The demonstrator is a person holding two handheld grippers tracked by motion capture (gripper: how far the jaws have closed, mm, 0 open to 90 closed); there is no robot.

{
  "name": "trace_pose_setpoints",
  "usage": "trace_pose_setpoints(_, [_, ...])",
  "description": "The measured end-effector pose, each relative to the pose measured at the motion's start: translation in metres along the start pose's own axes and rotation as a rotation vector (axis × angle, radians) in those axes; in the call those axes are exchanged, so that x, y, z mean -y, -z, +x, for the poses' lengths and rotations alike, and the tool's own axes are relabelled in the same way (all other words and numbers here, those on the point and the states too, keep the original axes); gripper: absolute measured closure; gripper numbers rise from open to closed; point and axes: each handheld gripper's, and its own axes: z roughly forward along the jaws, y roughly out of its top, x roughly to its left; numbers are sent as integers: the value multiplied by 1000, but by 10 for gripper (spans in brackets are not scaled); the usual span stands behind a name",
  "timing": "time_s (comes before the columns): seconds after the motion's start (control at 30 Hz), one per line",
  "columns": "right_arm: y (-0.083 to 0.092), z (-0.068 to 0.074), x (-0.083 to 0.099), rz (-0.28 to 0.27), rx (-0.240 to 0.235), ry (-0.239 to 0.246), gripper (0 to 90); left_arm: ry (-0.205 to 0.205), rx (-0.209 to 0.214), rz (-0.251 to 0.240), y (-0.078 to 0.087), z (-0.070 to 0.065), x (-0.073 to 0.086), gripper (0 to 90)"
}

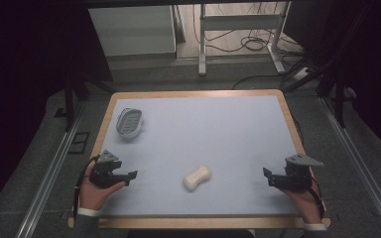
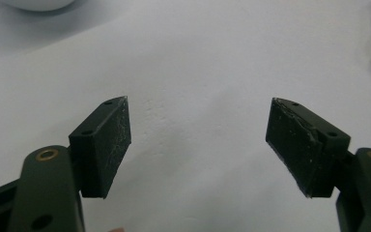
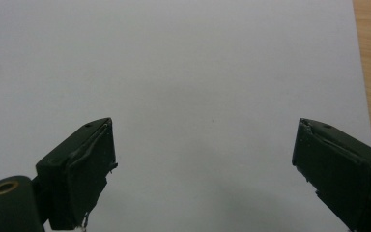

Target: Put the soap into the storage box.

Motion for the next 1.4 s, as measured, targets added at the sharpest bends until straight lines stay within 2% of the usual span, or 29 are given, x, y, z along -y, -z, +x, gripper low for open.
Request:
trace_pose_setpoints(0.1, [0, -1, 0, 2, 0, 1, 79, 6, 4, 14, 0, -2, -3, 246])
trace_pose_setpoints(0.5, [3, -3, 1, -2, 12, -7, 82, -33, -6, 16, 10, -8, -11, 241])
trace_pose_setpoints(0.67, [3, -2, 1, 3, 12, -1, 82, -27, -17, 4, 15, -9, -14, 231])
trace_pose_setpoints(1.0, [3, -3, 1, -2, 12, -5, 84, -29, 2, -6, 20, -14, -25, 224])
trace_pose_setpoints(1.4, [3, -4, 1, 6, 15, -20, 83, -75, -6, 7, 22, -25, -40, 227])
